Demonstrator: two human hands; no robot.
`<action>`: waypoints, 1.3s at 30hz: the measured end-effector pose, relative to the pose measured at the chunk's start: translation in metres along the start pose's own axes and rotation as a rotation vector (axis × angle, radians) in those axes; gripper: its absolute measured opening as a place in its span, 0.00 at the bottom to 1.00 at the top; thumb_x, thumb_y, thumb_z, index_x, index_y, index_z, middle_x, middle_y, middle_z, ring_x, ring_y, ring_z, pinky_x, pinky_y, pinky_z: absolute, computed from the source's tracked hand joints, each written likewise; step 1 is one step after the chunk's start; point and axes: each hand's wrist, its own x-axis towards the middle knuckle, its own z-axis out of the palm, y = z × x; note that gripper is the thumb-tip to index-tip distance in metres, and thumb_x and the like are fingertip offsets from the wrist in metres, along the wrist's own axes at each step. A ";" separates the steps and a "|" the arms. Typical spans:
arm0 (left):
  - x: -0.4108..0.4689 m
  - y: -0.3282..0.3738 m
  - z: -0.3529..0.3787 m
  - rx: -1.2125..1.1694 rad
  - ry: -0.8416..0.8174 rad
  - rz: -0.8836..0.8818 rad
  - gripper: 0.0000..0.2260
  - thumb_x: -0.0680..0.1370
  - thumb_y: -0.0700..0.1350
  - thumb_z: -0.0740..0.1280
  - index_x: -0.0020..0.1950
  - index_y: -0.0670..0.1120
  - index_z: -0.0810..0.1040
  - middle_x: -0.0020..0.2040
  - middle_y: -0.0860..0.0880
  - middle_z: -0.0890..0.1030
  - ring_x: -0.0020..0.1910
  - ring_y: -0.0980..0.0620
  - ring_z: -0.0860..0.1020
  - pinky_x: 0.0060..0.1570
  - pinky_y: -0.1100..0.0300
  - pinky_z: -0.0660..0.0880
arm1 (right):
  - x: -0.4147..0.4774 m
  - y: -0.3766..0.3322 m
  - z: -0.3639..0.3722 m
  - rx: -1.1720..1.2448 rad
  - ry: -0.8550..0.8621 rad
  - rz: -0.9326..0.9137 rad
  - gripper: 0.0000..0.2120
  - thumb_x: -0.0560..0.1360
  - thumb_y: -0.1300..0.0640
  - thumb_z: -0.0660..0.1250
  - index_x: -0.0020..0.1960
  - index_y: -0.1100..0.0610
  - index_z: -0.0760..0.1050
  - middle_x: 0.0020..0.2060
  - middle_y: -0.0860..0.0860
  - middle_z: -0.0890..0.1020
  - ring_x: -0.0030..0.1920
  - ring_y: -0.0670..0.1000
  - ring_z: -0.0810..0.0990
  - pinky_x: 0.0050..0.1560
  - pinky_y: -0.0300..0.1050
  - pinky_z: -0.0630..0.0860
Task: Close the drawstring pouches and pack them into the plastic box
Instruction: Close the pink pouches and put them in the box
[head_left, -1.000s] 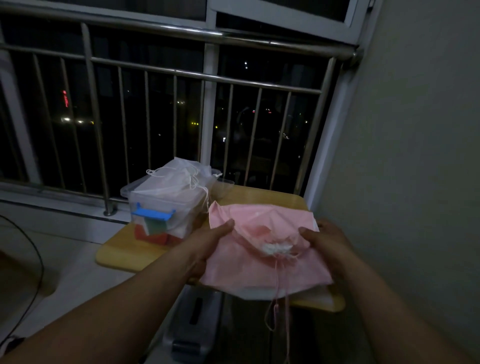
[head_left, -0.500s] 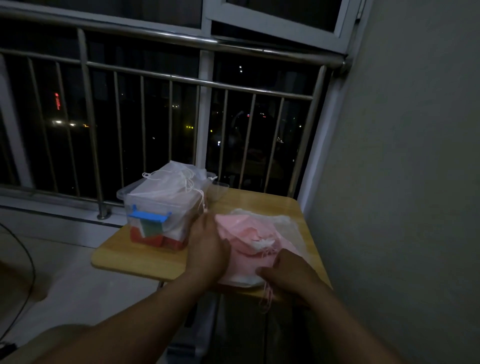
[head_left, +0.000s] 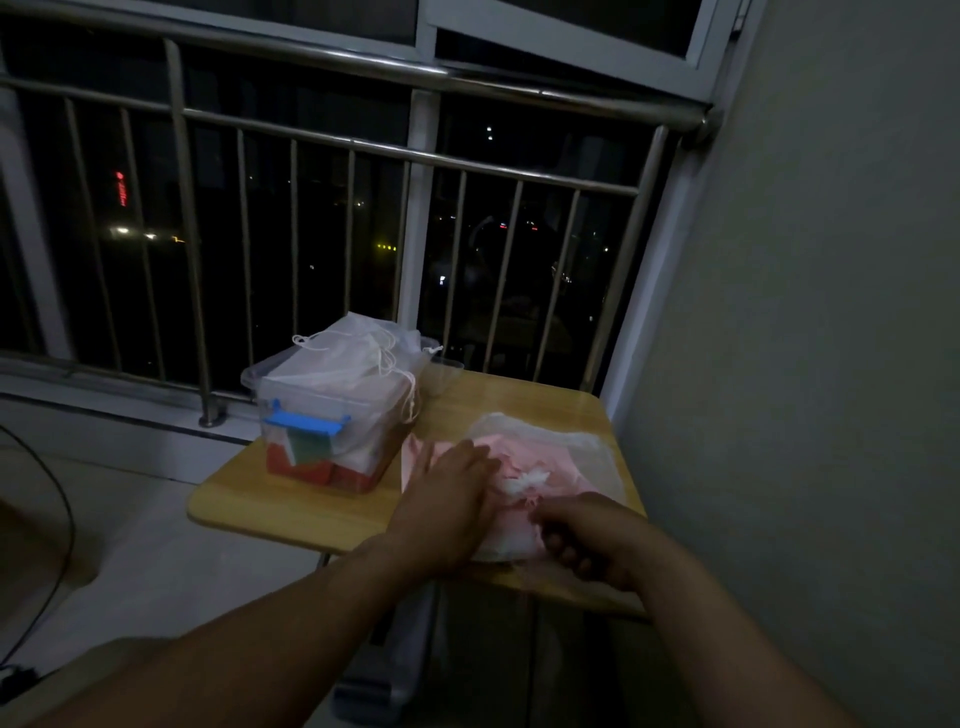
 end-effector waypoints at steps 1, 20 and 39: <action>0.003 0.004 -0.001 -0.069 -0.012 -0.017 0.17 0.82 0.58 0.55 0.60 0.53 0.79 0.61 0.51 0.79 0.65 0.54 0.73 0.76 0.40 0.59 | 0.001 -0.006 0.000 0.117 -0.016 0.021 0.09 0.79 0.53 0.69 0.42 0.55 0.76 0.27 0.49 0.75 0.23 0.45 0.68 0.22 0.37 0.60; 0.073 -0.024 -0.014 -0.254 -0.180 -0.418 0.10 0.84 0.47 0.61 0.59 0.45 0.79 0.57 0.41 0.81 0.53 0.43 0.79 0.52 0.51 0.78 | 0.068 -0.017 -0.034 0.262 0.489 -0.209 0.11 0.79 0.59 0.67 0.38 0.59 0.75 0.30 0.54 0.76 0.28 0.51 0.70 0.31 0.42 0.64; 0.003 -0.043 -0.005 0.128 -0.337 -0.606 0.06 0.79 0.49 0.67 0.54 0.50 0.80 0.52 0.50 0.83 0.51 0.50 0.82 0.53 0.53 0.80 | 0.102 0.002 -0.048 -0.495 0.346 0.017 0.19 0.66 0.51 0.81 0.43 0.57 0.72 0.42 0.53 0.77 0.43 0.51 0.77 0.45 0.44 0.75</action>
